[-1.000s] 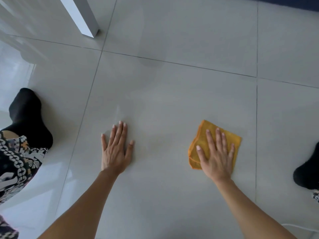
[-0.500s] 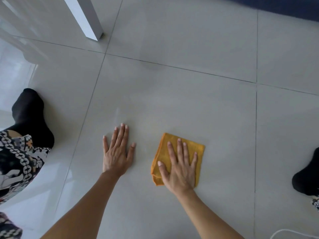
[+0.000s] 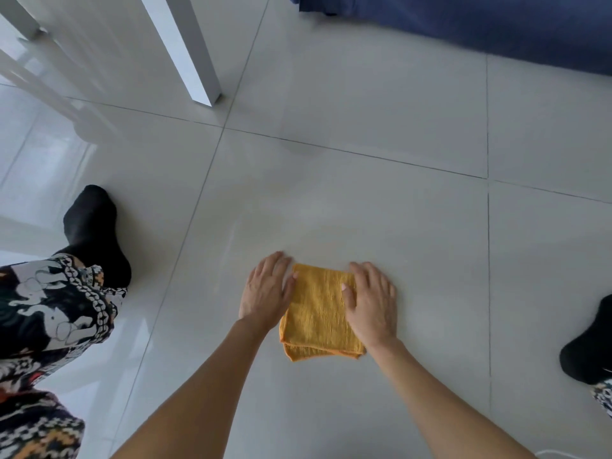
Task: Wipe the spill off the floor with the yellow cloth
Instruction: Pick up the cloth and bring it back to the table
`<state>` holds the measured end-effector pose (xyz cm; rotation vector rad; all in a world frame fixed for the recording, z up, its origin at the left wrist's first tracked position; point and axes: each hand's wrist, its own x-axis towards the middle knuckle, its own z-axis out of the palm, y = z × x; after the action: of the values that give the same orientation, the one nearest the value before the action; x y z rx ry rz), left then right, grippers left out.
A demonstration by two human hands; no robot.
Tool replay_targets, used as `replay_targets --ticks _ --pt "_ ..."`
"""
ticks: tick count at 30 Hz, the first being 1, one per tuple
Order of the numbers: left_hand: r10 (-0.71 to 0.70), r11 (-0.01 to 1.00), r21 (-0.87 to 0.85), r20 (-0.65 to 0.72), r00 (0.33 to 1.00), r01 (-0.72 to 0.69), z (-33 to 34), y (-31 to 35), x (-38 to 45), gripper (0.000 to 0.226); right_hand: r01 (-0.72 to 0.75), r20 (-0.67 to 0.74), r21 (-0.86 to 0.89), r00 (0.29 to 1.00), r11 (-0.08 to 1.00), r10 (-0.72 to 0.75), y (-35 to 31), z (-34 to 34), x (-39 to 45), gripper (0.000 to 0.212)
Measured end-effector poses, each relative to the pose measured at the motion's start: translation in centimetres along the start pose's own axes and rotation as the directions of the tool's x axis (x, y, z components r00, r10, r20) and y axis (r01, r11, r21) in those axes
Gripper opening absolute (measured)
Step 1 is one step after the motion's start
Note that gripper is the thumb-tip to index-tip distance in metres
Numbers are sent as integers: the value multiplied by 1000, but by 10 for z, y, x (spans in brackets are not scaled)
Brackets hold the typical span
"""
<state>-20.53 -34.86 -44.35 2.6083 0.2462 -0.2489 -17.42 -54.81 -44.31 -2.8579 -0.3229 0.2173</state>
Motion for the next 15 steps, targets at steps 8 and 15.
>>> replay_targets --ticks 8,15 --pt "-57 980 199 248 967 7 -14 42 30 23 -121 402 63 912 991 86 13 -39 31 22" --pt "-89 966 260 325 941 2 -40 60 25 23 -195 458 135 882 972 113 9 -79 24 25"
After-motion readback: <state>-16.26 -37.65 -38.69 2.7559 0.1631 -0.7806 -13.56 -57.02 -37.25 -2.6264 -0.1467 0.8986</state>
